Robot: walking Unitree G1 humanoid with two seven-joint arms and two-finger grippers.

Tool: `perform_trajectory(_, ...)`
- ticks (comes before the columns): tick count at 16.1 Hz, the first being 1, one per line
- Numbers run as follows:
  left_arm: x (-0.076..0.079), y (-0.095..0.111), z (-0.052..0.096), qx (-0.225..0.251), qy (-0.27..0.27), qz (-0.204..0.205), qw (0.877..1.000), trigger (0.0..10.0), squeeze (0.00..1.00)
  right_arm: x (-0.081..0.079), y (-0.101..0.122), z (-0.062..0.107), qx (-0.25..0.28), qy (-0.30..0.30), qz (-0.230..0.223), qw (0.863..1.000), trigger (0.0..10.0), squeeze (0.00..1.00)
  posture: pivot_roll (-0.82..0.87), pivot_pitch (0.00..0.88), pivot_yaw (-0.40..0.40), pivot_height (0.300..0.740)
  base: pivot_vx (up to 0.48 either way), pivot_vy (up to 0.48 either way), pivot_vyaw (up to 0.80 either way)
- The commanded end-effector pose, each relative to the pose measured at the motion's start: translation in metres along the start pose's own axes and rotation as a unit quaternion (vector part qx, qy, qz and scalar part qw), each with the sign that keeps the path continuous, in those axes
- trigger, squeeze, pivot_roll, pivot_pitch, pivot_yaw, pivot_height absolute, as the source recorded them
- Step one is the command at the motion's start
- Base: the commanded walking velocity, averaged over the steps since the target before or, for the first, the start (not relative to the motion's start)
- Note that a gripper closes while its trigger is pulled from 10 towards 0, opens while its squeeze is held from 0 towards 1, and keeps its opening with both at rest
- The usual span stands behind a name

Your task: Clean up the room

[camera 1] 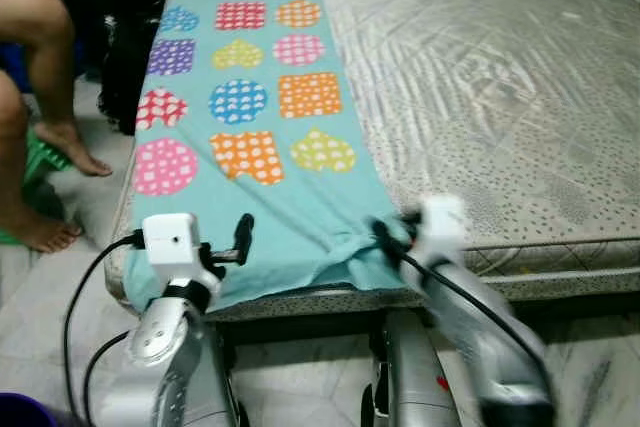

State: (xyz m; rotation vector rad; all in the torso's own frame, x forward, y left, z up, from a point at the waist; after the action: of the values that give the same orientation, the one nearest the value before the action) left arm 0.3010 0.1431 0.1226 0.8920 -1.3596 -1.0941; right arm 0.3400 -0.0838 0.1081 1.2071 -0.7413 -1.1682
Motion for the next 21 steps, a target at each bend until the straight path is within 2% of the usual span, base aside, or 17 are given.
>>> perform_trajectory(1,-0.003,-0.002,0.0,-0.004,0.006,-0.005,1.0,10.0,0.0,-0.011,-0.008,-0.008,-0.014,0.001,0.001,1.0,10.0,1.0,-0.06,0.105,0.013,0.55,0.0,0.0,0.0)
perform_trajectory(2,-0.002,-0.002,0.0,-0.003,0.004,-0.004,1.0,10.0,0.0,-0.027,-0.009,-0.018,-0.011,0.012,0.006,1.0,10.0,1.0,-0.06,0.098,0.015,0.55,0.0,0.0,0.0)
perform_trajectory(4,-0.002,-0.003,-0.001,-0.004,0.005,-0.003,1.0,10.0,0.0,-0.034,-0.015,-0.025,-0.02,0.015,0.008,1.0,10.0,1.0,-0.05,0.091,0.01,0.55,0.0,0.0,0.0)
perform_trajectory(8,-0.004,-0.004,-0.002,-0.005,0.006,-0.005,1.0,10.0,0.0,-0.049,-0.054,-0.036,-0.114,0.034,0.031,0.992,10.0,1.0,-0.04,0.085,0.004,0.55,0.0,0.0,0.0)
perform_trajectory(9,-0.004,-0.004,-0.002,-0.006,0.006,-0.005,1.0,10.0,0.0,-0.049,-0.064,-0.036,-0.138,0.044,0.059,0.988,10.0,1.0,-0.04,0.084,0.003,0.55,0.0,0.0,0.0)
perform_trajectory(10,-0.004,-0.005,-0.002,-0.007,0.005,-0.006,1.0,10.0,0.0,-0.043,-0.071,-0.033,-0.155,0.047,0.084,0.983,10.0,1.0,-0.04,0.084,0.003,0.55,0.0,0.0,0.0)
perform_trajectory(13,-0.005,-0.006,-0.001,-0.008,0.005,-0.007,1.0,10.0,0.0,-0.011,-0.075,-0.023,-0.171,0.021,0.12,0.978,10.0,1.0,-0.05,0.081,0.001,0.55,0.0,0.0,0.0)
perform_trajectory(14,-0.007,-0.006,-0.001,-0.008,0.006,-0.008,1.0,10.0,0.0,0.009,-0.075,-0.013,-0.174,0.004,0.135,0.975,10.0,1.0,-0.05,0.082,0.001,0.55,0.0,0.0,0.0)
perform_trajectory(17,-0.011,-0.008,0.001,-0.012,0.01,-0.01,1.0,10.0,0.0,0.068,-0.075,0.029,-0.192,-0.039,0.167,0.966,10.0,1.0,-0.08,0.082,0.004,0.55,0.0,0.0,0.0)
perform_trajectory(18,-0.011,-0.008,0.001,-0.012,0.01,-0.01,1.0,10.0,0.0,0.073,-0.074,0.034,-0.193,-0.043,0.168,0.966,10.0,1.0,-0.08,0.082,0.004,0.55,0.0,0.0,0.0)
perform_trajectory(19,-0.012,-0.009,0.0,-0.013,0.01,-0.011,1.0,10.0,0.0,0.084,-0.07,0.048,-0.194,-0.046,0.176,0.964,10.0,1.0,-0.09,0.082,0.012,0.55,0.0,0.0,0.0)
perform_trajectory(21,-0.013,-0.009,0.0,-0.013,0.008,-0.011,1.0,10.0,0.0,0.087,-0.062,0.057,-0.175,-0.045,0.17,0.969,10.0,1.0,-0.1,0.08,0.016,0.55,0.0,0.0,0.0)
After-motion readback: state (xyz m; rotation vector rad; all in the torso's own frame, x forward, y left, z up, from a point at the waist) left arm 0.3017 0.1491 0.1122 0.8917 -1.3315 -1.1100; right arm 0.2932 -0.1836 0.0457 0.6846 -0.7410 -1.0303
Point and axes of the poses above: a point about 5 cm out from each wrist's last joint towards the gripper, its own z axis pointing back from the gripper into the wrist, its own y axis along the axis of the wrist's last joint, x = y × z, the point moved 5 cm from there along -z, pointing out of the wrist towards the gripper, and after that the axes turned 6 degrees about z, right-handed, at the moved point
